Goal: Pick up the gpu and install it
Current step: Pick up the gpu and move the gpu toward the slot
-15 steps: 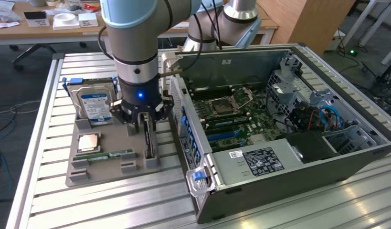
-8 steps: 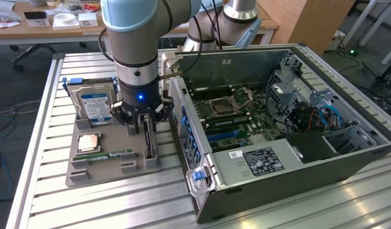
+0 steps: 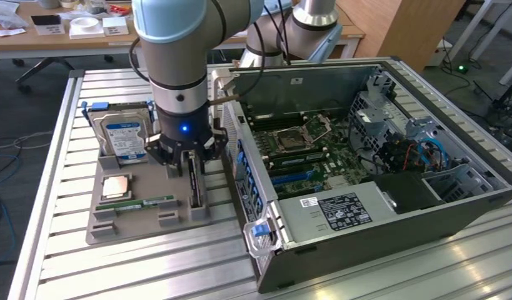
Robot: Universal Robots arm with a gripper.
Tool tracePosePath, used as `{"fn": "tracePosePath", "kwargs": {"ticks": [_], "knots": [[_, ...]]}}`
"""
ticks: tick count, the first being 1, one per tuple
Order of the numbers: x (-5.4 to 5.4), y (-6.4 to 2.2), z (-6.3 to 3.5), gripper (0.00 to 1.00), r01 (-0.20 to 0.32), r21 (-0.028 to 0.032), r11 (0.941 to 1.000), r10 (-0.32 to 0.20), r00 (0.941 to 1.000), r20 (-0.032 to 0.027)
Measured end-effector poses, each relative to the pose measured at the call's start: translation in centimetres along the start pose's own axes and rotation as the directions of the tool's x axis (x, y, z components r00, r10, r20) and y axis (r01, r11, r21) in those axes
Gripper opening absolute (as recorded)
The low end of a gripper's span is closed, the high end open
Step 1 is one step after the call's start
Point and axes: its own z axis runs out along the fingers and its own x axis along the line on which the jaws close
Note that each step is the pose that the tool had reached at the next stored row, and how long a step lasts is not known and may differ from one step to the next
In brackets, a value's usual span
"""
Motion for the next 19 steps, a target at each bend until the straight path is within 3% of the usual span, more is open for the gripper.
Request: {"fn": "tracePosePath", "kwargs": {"ticks": [19], "knots": [[-0.1,-0.11,0.25,0.47,0.0,-0.0001,1.0,0.0,1.0,0.0]]}}
